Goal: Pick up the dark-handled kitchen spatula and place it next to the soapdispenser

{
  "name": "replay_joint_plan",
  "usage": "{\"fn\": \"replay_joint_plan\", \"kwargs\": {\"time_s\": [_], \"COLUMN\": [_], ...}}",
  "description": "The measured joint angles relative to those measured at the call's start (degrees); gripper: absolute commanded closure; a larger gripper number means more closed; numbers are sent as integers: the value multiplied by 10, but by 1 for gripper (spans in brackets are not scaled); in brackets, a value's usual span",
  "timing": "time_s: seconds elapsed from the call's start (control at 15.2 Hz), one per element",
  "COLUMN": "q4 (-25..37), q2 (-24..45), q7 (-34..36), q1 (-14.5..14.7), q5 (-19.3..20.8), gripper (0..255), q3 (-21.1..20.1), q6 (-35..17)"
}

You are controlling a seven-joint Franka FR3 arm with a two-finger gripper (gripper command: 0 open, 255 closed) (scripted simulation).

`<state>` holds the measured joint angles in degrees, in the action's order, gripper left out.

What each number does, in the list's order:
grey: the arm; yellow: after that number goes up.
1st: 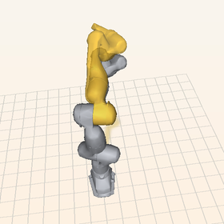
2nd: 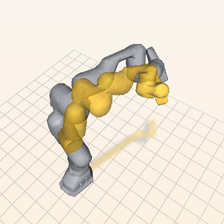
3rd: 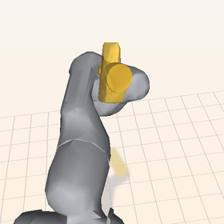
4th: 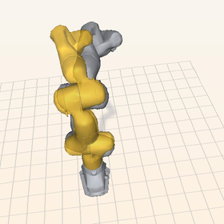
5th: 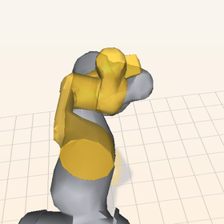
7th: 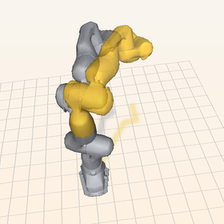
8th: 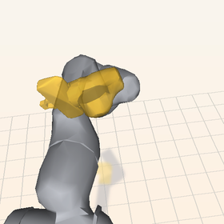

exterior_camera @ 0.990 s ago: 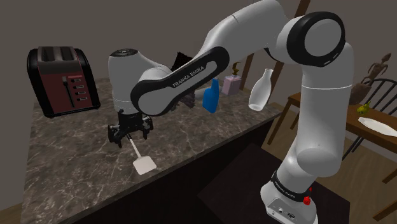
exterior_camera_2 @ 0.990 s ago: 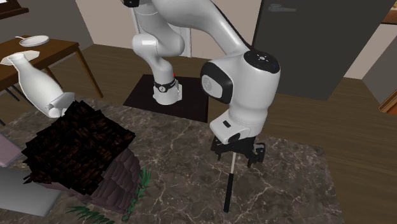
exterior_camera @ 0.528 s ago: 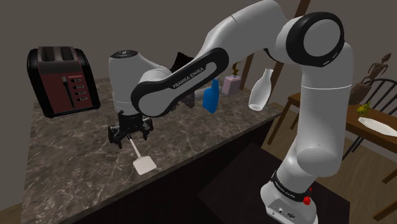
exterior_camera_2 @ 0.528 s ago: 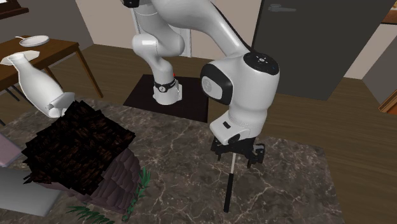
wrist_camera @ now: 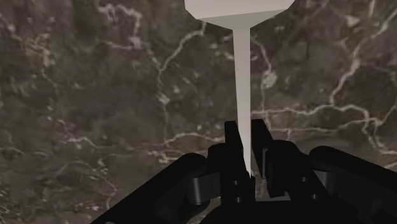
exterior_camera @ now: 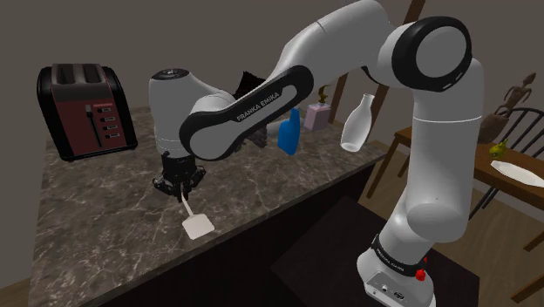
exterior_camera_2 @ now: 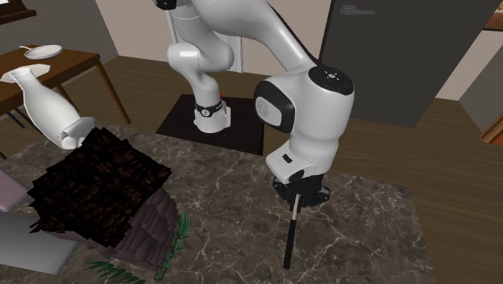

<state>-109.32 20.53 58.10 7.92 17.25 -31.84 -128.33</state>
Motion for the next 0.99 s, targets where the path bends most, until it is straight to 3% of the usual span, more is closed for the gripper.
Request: {"fn": "replay_joint_plan", "kwargs": {"time_s": [0.99], "q4": [38], "q2": [-45], "q7": [-26], "q1": [-11], "q5": [-37], "gripper": [255], "q3": [-16], "q6": [74]}}
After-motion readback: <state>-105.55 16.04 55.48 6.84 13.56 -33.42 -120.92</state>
